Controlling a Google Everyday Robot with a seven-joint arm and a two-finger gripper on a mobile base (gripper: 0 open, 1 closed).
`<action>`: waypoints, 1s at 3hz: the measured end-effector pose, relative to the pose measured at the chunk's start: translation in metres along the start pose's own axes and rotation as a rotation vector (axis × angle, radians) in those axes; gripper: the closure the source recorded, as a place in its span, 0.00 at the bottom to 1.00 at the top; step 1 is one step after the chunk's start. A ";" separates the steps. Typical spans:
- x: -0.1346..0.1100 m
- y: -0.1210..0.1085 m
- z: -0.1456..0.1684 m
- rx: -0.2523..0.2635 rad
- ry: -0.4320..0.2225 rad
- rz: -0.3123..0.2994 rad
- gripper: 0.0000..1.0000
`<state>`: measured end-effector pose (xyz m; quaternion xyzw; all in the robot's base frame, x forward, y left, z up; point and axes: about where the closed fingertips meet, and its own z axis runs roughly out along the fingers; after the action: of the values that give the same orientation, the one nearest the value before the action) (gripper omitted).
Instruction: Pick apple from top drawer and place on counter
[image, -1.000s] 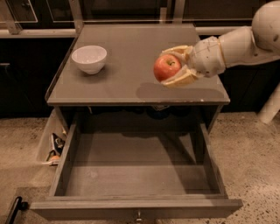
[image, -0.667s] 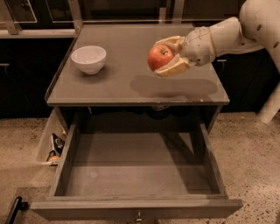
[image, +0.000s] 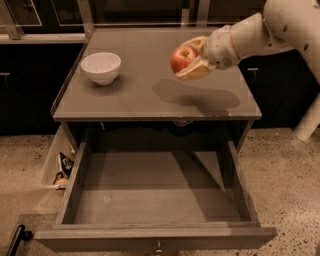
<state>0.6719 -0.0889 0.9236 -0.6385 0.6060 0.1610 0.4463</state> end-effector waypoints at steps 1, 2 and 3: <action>0.020 0.014 0.027 -0.030 0.038 0.056 1.00; 0.038 0.032 0.048 -0.081 0.051 0.107 1.00; 0.039 0.032 0.049 -0.083 0.051 0.108 0.81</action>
Offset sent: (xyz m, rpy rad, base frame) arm -0.0123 0.0202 -0.1031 -0.0348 0.2272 -0.0188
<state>0.6669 -0.0713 0.8556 -0.6267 0.6436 0.1937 0.3944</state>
